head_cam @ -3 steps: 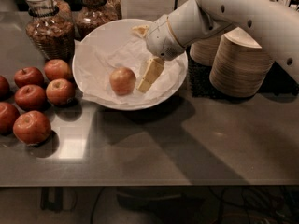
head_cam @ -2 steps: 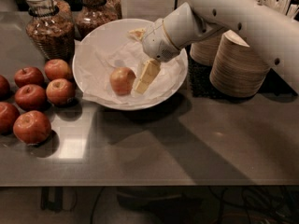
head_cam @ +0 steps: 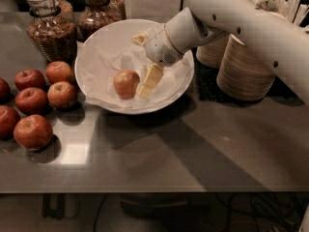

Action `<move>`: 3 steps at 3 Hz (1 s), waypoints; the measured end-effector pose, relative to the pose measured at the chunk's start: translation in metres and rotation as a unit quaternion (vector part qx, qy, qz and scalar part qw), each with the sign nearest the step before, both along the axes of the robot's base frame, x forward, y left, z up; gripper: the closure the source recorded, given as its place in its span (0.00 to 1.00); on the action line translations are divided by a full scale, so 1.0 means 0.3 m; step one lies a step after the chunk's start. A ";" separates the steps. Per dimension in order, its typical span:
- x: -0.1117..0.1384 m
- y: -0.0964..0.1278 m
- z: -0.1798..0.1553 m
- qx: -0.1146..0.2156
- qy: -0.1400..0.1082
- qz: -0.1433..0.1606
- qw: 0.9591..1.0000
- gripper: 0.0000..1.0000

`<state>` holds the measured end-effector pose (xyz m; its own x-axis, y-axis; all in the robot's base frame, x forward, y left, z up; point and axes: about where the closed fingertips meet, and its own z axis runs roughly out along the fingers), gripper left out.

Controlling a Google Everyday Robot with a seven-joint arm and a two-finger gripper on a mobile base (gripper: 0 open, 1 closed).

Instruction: Pick apple from white bowl

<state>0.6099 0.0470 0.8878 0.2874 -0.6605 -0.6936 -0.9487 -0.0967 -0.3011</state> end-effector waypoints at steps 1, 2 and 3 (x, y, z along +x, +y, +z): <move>0.013 0.006 -0.027 -0.005 0.002 0.000 1.000 0.00; 0.015 0.015 -0.049 -0.009 0.006 0.002 1.000 0.00; 0.012 0.019 -0.074 -0.012 0.011 0.003 1.000 0.00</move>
Offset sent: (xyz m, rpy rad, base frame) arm 0.0072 0.0049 -0.0259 -0.0320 0.0205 0.0014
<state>0.6135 0.0528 0.8654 0.2762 -0.6758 -0.6834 -0.9544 -0.1087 -0.2781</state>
